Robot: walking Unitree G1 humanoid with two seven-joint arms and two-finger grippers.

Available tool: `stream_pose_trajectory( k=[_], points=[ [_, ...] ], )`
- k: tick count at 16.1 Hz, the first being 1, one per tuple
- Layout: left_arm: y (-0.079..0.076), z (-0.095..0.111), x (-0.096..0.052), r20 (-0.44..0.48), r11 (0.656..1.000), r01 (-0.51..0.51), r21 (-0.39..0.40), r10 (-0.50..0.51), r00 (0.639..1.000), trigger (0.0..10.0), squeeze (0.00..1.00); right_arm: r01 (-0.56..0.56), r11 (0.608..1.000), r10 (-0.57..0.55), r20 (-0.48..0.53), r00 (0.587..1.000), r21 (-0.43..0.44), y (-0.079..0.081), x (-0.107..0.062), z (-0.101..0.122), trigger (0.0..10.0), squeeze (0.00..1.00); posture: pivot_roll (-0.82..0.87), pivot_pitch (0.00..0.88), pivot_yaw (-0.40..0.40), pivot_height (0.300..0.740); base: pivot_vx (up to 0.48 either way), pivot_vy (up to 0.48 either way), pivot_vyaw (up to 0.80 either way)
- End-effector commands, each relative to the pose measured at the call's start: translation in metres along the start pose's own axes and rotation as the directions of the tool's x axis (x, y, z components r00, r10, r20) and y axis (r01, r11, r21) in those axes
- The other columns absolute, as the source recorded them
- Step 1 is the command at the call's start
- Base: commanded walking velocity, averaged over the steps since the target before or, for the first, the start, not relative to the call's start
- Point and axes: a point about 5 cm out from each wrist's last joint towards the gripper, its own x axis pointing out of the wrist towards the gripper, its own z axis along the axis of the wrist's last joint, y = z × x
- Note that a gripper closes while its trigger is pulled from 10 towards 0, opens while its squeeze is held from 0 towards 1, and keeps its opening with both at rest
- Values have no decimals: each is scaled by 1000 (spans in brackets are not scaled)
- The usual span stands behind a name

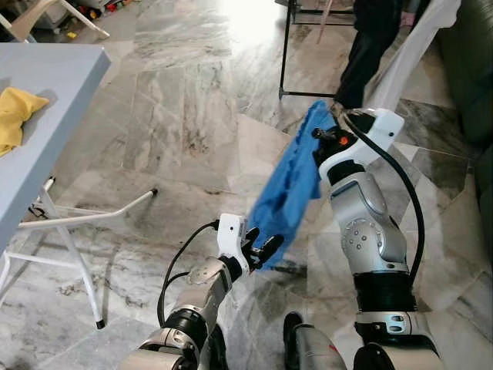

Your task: Hang hanger

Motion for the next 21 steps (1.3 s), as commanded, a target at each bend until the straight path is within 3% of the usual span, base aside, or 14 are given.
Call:
stream_pose_trajectory(
  k=[1, 4, 9, 10, 11, 12, 15, 16, 17, 21],
  points=[
    [-22, -1, 13, 1, 996, 74, -44, -74, 997, 10000, 0, -48, 999, 48, 30, 998, 16, 15, 2, 9, 0, 0, -233, 250, 55, 740, 0, 0, 0],
    [-26, 6, 16, 52, 994, 100, -44, -97, 994, 10000, 0, -98, 994, 97, 32, 995, 45, 32, 5, 17, 0, 0, -248, 247, 64, 740, 0, 0, 0],
    [-25, 51, 26, 223, 998, 16, 68, -30, 974, 10000, 0, -204, 974, 209, -41, 977, 102, 60, 6, 15, 0, 0, -253, 244, 71, 740, 0, 0, 0],
    [-26, 60, 29, 244, 998, 8, 62, -23, 969, 9451, 0, -238, 963, 248, -70, 966, 125, 68, 5, 12, 0, 0, -256, 242, 73, 740, 0, 0, 0],
    [-27, 63, 31, 250, 998, 7, 57, -22, 968, 6392, 0, -253, 958, 266, -82, 961, 134, 71, 4, 11, 0, 0, -258, 240, 74, 740, 0, 0, 0],
    [-29, 67, 33, 265, 999, 10, 45, -21, 964, 0, 0, -286, 947, 302, -104, 947, 146, 75, 3, 9, 0, 0, -261, 239, 75, 740, 0, 0, 0],
    [-34, 75, 36, 290, 999, 20, 39, -31, 957, 0, 0, -378, 915, 397, -150, 906, 137, 82, -2, 7, 0, 0, -265, 237, 80, 740, 0, 0, 0],
    [-35, 76, 37, 295, 999, 22, 49, -35, 955, 4627, 0, -418, 903, 429, -155, 890, 100, 83, -2, 8, 0, 0, -265, 237, 82, 740, 0, 0, 0],
    [-36, 77, 37, 299, 998, 22, 54, -37, 954, 10000, 0, -431, 900, 435, -156, 887, 62, 82, -1, 9, 0, 0, -263, 242, 81, 740, 0, 0, 0],
    [-29, 85, 32, 344, 995, -31, 99, -5, 939, 10000, 0, -414, 910, 408, -119, 905, -23, 71, 15, 20, 0, 0, -249, 250, 71, 740, 0, 0, 0]
  ],
)
